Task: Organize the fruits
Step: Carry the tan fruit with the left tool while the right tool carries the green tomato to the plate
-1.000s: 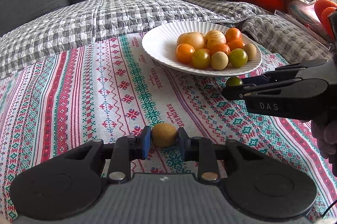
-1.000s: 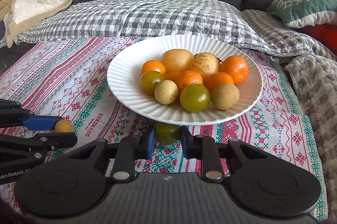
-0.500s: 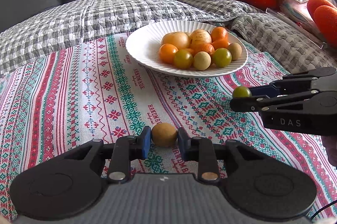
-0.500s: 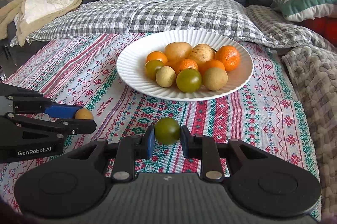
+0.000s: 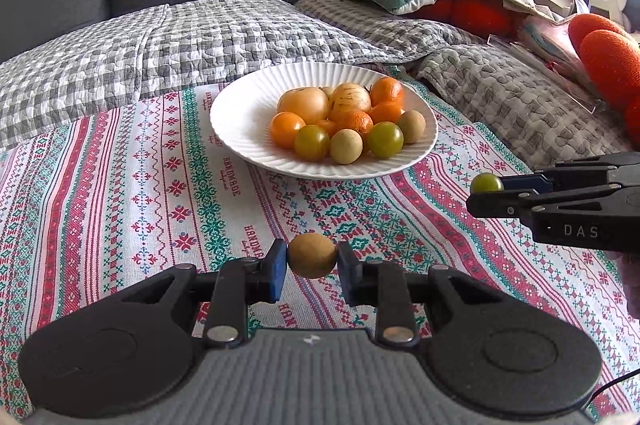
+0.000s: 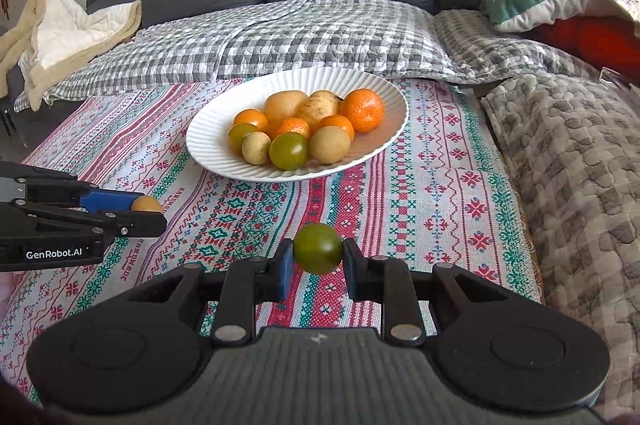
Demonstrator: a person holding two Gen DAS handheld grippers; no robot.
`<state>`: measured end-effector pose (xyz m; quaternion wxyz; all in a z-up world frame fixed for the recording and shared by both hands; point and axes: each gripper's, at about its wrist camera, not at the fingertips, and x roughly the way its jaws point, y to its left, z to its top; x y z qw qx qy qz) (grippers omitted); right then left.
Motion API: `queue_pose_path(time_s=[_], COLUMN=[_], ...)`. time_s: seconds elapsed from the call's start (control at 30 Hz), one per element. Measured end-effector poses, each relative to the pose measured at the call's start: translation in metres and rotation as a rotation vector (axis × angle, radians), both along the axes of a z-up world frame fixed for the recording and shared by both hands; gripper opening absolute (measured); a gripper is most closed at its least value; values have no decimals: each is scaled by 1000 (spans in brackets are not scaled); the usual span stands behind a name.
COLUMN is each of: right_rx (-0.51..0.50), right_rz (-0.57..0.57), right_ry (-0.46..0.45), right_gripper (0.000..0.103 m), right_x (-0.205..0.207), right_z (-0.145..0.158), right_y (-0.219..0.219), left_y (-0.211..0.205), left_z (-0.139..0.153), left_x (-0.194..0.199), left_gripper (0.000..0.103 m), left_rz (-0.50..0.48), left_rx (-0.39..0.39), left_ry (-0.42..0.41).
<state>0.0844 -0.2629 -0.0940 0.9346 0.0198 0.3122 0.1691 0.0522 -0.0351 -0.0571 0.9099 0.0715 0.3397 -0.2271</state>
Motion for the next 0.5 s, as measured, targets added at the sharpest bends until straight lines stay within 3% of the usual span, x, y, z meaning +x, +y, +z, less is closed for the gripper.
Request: queue_pose_path(time_s=[0.5], right_rx=[121], right_rz=[-76], right_ry=[-62], right_gripper=[23], right_x=[15], right_z=[27], right_y=[-27], left_y=[-15], left_z=[28], left_x=[26], left_gripper=[18], left_rz=[42], left_rx=[-79], left_ry=[-50])
